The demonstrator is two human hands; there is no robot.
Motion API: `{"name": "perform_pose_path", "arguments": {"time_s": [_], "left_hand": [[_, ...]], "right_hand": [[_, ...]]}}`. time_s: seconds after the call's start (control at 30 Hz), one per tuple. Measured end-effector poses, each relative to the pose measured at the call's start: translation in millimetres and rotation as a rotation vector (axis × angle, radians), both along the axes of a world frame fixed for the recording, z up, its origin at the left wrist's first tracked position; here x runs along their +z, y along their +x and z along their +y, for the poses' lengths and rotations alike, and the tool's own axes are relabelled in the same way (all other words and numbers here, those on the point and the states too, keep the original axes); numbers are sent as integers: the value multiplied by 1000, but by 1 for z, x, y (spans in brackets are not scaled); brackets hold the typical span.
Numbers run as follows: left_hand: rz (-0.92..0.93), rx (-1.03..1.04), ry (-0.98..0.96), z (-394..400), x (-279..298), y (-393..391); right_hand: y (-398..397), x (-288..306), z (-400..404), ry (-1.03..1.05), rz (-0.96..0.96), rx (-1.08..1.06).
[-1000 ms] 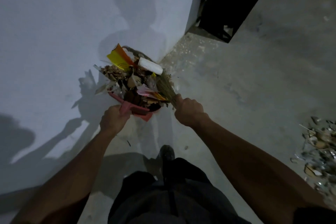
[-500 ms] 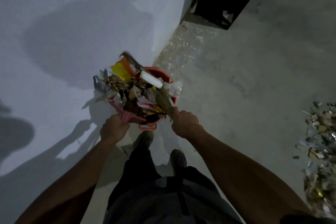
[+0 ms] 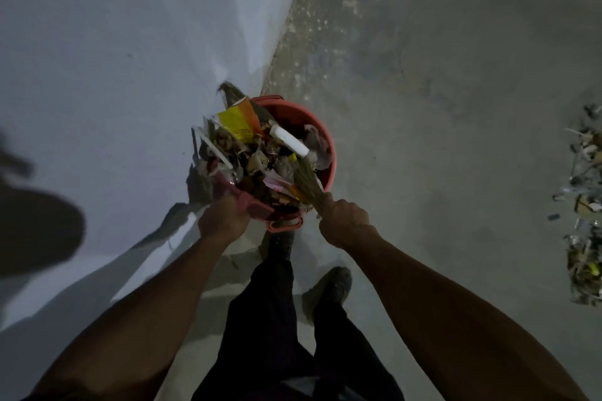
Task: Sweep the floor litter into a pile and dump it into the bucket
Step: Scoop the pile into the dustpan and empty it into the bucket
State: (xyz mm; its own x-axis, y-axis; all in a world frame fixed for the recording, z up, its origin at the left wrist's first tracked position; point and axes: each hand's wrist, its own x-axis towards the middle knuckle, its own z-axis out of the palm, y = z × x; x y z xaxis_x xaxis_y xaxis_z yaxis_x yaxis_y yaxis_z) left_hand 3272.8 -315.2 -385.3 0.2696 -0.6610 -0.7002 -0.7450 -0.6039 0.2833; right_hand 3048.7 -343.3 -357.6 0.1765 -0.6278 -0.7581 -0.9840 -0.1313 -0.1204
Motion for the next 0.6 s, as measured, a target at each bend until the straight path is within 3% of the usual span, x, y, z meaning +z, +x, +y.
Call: {"name": "perform_pose_path", "arguments": {"time_s": [0.47, 0.6], "left_hand": [[-139, -221, 238, -80, -116, -21], [-204, -341, 238, -91, -135, -20]], "right_hand": [[2, -116, -44, 150, -21, -168], [1, -132, -54, 101, 25, -203]]}}
